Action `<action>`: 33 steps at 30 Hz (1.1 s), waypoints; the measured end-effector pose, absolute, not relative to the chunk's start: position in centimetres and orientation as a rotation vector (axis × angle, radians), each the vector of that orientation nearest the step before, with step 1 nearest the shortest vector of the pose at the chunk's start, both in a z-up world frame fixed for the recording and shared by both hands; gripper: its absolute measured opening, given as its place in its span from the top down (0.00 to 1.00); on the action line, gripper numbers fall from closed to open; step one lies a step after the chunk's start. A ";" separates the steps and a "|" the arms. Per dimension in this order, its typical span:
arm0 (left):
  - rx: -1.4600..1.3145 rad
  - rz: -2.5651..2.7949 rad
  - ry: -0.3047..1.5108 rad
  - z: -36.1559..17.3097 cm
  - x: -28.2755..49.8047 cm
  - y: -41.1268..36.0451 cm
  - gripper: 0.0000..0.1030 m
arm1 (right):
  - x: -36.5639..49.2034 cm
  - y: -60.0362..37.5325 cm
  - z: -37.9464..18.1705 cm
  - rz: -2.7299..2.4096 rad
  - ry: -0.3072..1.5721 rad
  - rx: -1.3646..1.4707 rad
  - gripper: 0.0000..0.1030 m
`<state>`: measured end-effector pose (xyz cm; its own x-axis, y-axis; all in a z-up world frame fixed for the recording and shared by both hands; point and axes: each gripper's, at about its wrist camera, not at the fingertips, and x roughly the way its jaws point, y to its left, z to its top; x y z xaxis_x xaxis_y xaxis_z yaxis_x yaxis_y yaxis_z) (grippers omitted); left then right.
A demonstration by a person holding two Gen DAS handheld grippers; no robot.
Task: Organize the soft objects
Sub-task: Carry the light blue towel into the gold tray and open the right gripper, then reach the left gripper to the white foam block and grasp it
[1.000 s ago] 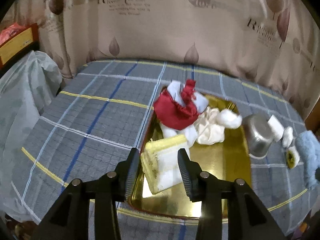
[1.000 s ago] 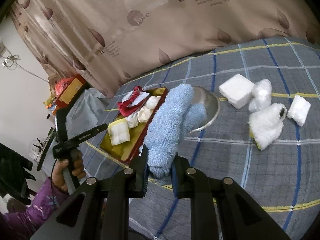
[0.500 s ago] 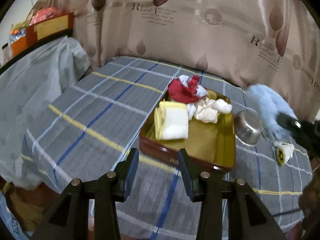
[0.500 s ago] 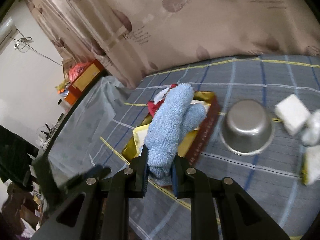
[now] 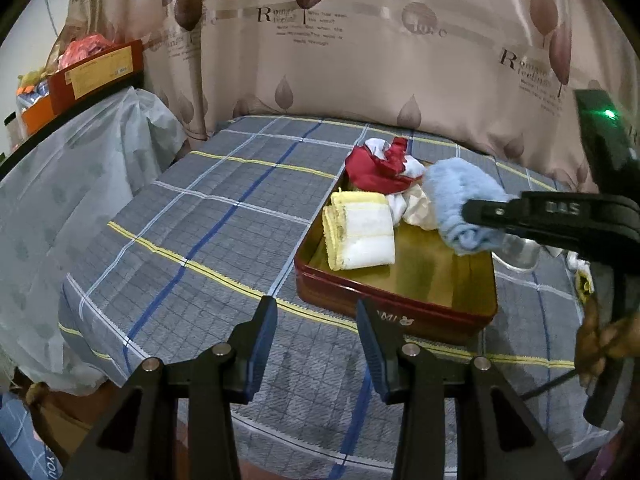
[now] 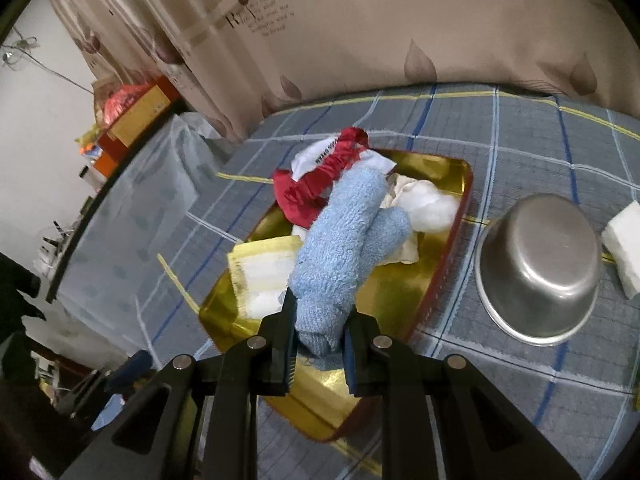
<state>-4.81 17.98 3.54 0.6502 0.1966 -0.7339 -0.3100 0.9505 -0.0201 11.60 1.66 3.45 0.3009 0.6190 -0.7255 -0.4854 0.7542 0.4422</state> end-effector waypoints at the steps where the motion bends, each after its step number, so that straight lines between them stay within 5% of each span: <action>1: -0.147 0.289 0.816 3.5 -4.8 18.0 0.59 | 11.7 1.9 3.2 0.732 1.034 0.142 0.83; 25: -0.124 0.278 0.894 1.5 -4.0 18.2 0.59 | 11.9 5.5 0.4 0.715 1.066 -0.011 0.75; 33: -0.119 0.279 0.909 1.2 -3.8 18.1 0.59 | 11.5 4.6 1.4 0.689 1.012 0.008 0.38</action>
<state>-3.82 18.15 1.17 0.5810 0.1885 -0.7917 -0.2885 0.9574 0.0162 11.48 4.60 1.43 0.3395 0.5326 -0.7753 -0.5254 0.7910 0.3134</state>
